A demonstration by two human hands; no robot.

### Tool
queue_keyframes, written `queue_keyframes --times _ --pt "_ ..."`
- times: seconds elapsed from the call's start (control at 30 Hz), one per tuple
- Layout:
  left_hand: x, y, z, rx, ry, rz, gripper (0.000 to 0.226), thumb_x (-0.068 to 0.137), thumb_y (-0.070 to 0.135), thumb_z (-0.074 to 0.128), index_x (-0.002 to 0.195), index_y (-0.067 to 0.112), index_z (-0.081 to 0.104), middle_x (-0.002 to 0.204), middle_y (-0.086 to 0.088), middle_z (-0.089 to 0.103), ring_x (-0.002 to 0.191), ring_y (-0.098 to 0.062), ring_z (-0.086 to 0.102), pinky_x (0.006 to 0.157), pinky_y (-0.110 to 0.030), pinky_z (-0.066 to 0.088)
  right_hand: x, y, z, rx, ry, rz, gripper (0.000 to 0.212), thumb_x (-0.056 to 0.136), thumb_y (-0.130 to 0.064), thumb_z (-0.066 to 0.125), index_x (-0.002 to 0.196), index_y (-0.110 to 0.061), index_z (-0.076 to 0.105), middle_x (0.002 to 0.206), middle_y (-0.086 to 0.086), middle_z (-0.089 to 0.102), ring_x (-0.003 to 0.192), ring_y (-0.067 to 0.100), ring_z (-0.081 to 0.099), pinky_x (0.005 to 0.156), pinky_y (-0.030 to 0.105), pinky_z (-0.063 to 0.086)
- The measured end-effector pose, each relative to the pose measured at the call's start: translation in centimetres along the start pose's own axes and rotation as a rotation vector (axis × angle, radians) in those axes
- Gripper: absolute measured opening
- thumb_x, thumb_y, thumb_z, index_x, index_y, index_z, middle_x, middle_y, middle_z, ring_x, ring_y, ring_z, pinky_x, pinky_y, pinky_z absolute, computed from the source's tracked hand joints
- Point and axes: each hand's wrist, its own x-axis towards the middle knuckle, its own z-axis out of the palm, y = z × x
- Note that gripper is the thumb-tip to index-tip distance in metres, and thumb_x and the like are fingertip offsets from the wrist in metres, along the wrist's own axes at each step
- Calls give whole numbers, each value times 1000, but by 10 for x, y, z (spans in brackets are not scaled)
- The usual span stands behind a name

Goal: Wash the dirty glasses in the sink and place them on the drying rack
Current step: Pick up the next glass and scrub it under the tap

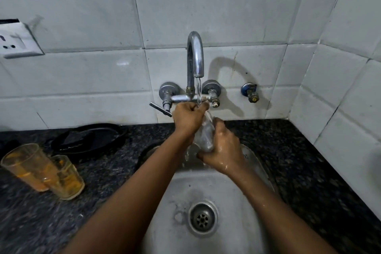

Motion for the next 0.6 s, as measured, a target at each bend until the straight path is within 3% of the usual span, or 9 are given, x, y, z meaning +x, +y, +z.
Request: queue_keyframes --times 0.1,0.17,0.23,0.33,0.4,0.47,0.53,0.6 --pt "-6 -6 -9 -283 -120 -41 38 82 17 67 48 16 50 37 6 47 34 -9 40 47 -23 37 1 9 -17 805 -376 188 42 73 -7 73 109 -8 53 90 5 66 80 25 65 64 28 55" --pt "-9 -7 -14 -392 -179 -76 38 82 16 67 47 18 53 39 6 48 36 -9 41 48 -22 38 1 14 -18 1059 -439 278 33 76 -1 68 104 -12 55 88 12 69 71 24 67 64 33 57" --pt "-6 -6 -12 -307 -166 -70 42 82 19 68 43 19 52 40 6 48 38 -10 41 49 -23 38 1 10 -10 878 -321 258 46 74 -4 73 113 -10 50 95 10 67 78 23 68 67 36 57" --pt "-2 2 -2 45 -38 -20 36 80 24 69 50 15 53 50 -5 55 46 -19 50 58 -33 50 -4 -3 6 -87 -14 42 80 68 -23 79 131 -9 32 114 11 56 101 30 60 80 35 50" --pt "-3 3 0 199 24 99 39 80 26 69 48 13 51 50 -10 55 47 -20 50 57 -33 49 -4 -1 10 -167 40 -13 85 67 -27 79 134 -9 29 120 13 54 107 31 57 88 35 48" --pt "-6 1 -2 146 -56 175 41 82 26 68 47 15 48 43 -5 50 38 -15 44 45 -24 42 2 4 0 416 -195 141 64 67 -19 80 121 -7 47 107 10 65 97 27 64 87 39 54" --pt "-9 -5 -5 -31 -162 144 46 84 24 66 45 16 43 35 5 40 31 -9 33 38 -16 32 4 14 -5 954 -486 292 36 73 -9 72 106 -5 60 93 12 72 85 28 70 79 43 58" --pt "-9 -11 -8 -130 -158 97 51 87 26 62 42 15 40 31 9 36 29 -6 29 38 -15 30 6 23 -2 1053 -537 314 20 79 -4 66 99 -7 64 87 14 72 79 28 70 71 41 59"
